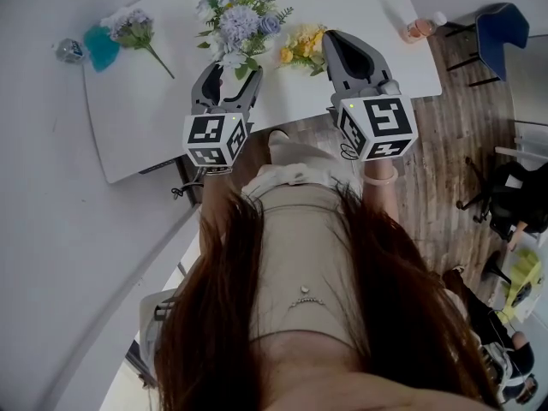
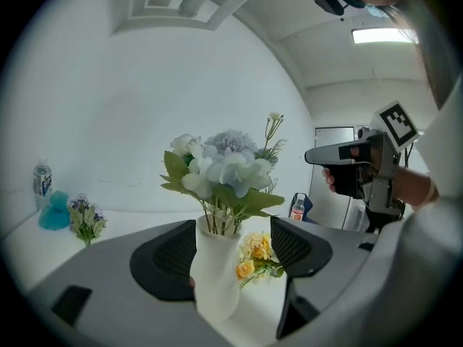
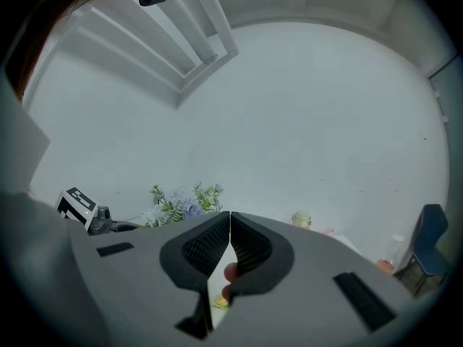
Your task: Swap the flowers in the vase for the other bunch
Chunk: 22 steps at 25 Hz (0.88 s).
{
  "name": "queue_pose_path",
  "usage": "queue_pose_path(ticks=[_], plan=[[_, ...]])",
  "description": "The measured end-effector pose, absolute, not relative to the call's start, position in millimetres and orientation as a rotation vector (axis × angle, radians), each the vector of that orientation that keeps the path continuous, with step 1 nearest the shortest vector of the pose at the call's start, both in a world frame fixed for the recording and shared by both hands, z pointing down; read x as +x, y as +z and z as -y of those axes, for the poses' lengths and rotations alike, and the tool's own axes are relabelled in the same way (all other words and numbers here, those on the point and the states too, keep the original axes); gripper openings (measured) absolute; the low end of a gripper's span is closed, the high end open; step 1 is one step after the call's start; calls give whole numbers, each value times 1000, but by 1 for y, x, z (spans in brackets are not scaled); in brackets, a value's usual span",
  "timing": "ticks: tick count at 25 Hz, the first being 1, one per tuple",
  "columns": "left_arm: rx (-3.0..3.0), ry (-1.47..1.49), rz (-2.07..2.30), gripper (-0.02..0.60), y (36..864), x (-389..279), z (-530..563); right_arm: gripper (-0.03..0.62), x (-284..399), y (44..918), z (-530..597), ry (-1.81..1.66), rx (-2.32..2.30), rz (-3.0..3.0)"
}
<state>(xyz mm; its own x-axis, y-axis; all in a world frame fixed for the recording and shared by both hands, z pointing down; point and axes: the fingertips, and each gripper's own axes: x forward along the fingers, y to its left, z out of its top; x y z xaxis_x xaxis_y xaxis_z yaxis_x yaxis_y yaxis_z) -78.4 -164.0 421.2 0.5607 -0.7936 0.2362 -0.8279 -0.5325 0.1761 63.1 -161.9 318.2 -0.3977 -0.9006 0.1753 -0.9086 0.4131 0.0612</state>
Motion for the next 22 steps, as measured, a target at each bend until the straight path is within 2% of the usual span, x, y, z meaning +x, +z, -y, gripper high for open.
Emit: queue_pose_path(ticks=[12, 22], plan=[[2530, 173, 1353, 353, 425, -73, 186, 28, 73, 324, 167, 50, 1612, 2453], [2537, 128, 1376, 357, 417, -70, 206, 28, 85, 323, 170, 45, 1643, 2429]])
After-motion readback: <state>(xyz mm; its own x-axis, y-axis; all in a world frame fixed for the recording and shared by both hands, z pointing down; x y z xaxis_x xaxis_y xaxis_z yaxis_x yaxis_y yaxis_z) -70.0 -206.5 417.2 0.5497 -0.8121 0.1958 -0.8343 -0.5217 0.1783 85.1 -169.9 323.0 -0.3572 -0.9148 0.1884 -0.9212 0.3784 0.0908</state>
